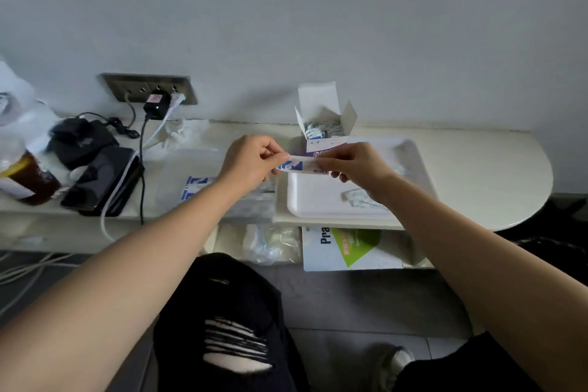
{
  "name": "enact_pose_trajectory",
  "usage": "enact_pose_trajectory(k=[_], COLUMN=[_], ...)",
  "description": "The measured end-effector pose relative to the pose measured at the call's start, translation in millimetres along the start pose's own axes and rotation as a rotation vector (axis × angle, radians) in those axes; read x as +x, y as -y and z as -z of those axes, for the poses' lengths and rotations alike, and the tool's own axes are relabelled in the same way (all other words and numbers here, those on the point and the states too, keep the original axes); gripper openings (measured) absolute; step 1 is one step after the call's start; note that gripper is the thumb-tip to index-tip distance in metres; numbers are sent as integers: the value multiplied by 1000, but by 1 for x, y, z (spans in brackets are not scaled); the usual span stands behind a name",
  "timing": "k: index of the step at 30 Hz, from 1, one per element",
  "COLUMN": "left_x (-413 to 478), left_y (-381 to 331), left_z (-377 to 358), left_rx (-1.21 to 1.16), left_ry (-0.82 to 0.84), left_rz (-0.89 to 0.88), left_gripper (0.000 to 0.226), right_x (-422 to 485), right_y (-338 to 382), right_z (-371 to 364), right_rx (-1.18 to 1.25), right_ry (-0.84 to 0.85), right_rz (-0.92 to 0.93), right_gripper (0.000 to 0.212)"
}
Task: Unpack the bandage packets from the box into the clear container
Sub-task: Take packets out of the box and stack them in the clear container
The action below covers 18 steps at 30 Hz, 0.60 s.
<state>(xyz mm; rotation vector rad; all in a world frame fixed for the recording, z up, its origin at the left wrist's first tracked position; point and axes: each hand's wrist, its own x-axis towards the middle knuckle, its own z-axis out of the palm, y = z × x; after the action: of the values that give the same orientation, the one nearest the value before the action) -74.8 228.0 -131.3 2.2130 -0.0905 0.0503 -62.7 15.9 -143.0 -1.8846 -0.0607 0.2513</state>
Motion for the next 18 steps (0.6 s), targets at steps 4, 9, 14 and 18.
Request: enact_pose_trajectory(k=[4,9,14,18], left_x=[-9,-14,-19,-18], left_y=[25,64,88,91], left_z=[35,71,91,94], left_rx=[-18,295,377,369], left_ry=[-91,-359,-363,-342], left_rz=[83,222,413,435], left_gripper=[15,16,26,27], right_x=[6,17,40,47], right_y=[23,44,47,42], right_z=[-35,-81,-130,-158], right_rx=[35,109,-4,-90], right_ry=[-5,20,175,229], right_rz=[17,-40,-177,-266], right_gripper=[8,8,10,7])
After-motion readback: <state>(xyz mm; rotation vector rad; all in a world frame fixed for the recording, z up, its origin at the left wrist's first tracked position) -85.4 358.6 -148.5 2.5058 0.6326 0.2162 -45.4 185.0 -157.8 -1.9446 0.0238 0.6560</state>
